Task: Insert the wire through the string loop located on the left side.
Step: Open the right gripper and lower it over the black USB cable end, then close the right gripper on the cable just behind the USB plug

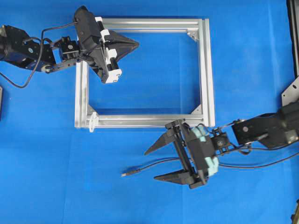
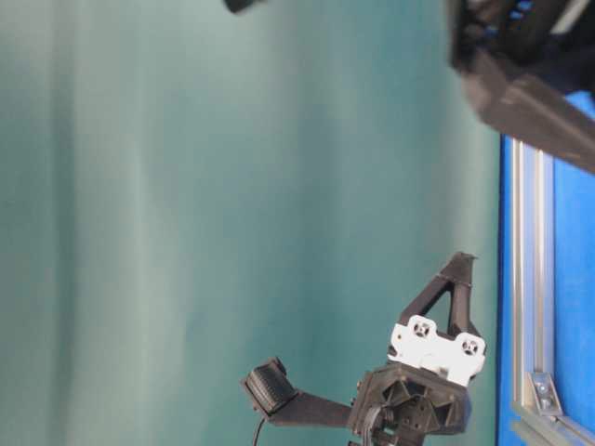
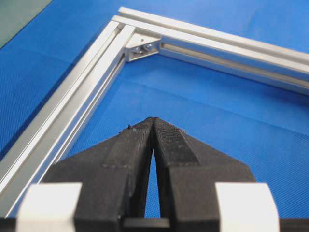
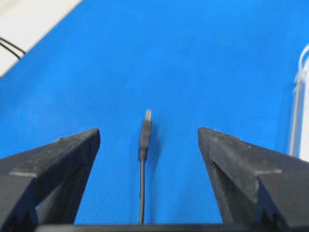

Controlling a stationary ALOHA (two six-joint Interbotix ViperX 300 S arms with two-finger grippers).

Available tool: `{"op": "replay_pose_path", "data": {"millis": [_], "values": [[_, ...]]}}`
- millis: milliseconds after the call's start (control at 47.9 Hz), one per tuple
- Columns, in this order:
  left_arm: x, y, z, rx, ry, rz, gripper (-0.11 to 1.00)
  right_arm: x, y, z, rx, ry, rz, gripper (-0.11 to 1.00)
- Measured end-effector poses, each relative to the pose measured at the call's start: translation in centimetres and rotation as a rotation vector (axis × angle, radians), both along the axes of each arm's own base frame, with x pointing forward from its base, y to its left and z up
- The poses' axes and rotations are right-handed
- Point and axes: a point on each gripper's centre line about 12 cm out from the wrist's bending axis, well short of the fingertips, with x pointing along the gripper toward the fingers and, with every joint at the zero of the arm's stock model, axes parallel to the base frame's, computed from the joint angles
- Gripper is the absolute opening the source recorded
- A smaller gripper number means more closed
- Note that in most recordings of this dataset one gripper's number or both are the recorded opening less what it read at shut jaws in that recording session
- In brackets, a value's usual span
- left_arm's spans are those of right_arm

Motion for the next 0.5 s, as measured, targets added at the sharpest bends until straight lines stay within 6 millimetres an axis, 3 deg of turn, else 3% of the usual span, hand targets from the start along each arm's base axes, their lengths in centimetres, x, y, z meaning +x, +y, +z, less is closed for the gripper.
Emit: {"op": "replay_pose_path", "data": {"millis": [292, 501], "values": [[0.0, -0.1, -0.1, -0.005, 0.01, -0.002, 0.0, 1.6, 1.1, -5.0, 0.032, 0.109, -0.031, 0.89], [0.0, -0.1, -0.1, -0.012, 0.012, 0.0, 0.0, 1.8, 1.5, -5.7, 0.038, 0.118, -0.036, 0.89]]}}
